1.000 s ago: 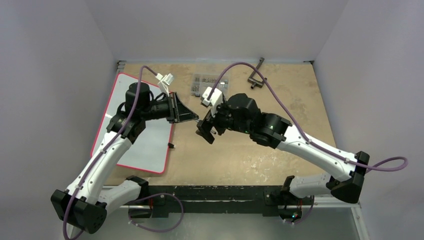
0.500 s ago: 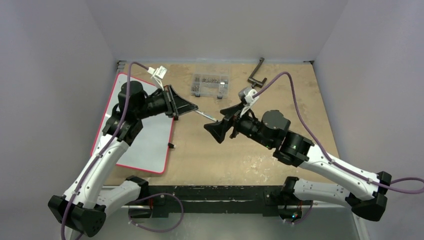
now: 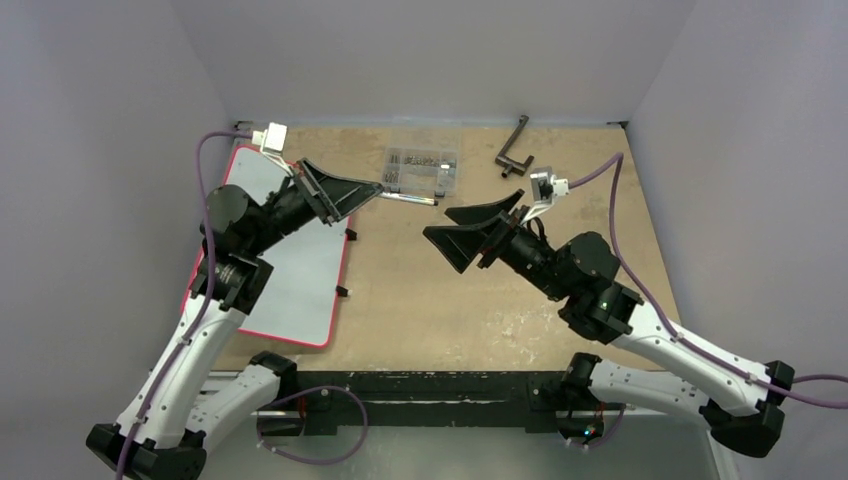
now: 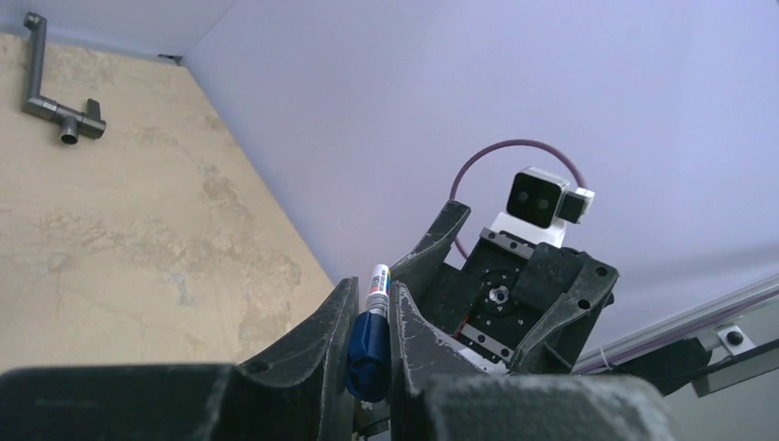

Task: Write a sentence on the whiteboard
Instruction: Open the whiteboard marker at the center of the board.

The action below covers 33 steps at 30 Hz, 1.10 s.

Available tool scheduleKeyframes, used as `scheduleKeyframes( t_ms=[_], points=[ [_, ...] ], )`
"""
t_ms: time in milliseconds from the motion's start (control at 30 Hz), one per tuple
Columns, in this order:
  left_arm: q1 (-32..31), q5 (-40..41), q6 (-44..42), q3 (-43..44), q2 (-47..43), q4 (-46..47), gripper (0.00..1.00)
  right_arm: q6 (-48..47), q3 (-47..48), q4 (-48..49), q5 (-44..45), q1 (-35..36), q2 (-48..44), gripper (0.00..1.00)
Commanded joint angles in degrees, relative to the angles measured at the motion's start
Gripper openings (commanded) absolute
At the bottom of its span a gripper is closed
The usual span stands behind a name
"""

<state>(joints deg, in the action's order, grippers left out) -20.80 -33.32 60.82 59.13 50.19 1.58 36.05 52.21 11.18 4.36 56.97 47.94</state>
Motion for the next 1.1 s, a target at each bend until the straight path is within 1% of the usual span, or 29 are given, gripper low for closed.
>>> scheduleKeyframes(
  t_ms=[0,100,200,433,600,767,833,1067],
  points=[
    [-0.17,4.71,6.25,-2.08,-3.65,8.7,0.0,5.49,-0.94,11.14,-2.14,-0.18,2.78,0.99],
    [-0.21,5.64,6.36,-2.43,-4.88,9.01,0.0,5.62,1.12,15.78,-5.37,-0.28,6.41,0.97],
    [-0.21,5.22,7.29,-3.19,-5.16,11.7,0.0,6.37,2.82,18.8,-6.23,-0.34,9.92,0.94],
    [-0.21,3.19,10.49,-5.7,-3.85,18.32,0.0,9.04,5.88,24.71,-10.26,-1.78,15.55,0.84],
    [-0.21,3.15,12.42,-7.38,-3.8,21.15,0.0,9.57,7.66,25.77,-12.78,-2.8,16.17,0.77],
    [-0.18,2.9,12.05,-7.8,-3.95,21.59,0.0,9.95,9.21,26.37,-15.01,-3.26,18.2,0.66],
    [-0.28,1.63,12.09,-7.36,-3.2,21.71,0.0,10.33,9.74,26.59,-15.9,-3.35,19.09,0.62],
    [-0.3,-0.11,11.65,-7.28,-2.29,22.47,0.0,10.35,10.94,26.37,-18.05,-3.36,20.56,0.53]
  ],
)
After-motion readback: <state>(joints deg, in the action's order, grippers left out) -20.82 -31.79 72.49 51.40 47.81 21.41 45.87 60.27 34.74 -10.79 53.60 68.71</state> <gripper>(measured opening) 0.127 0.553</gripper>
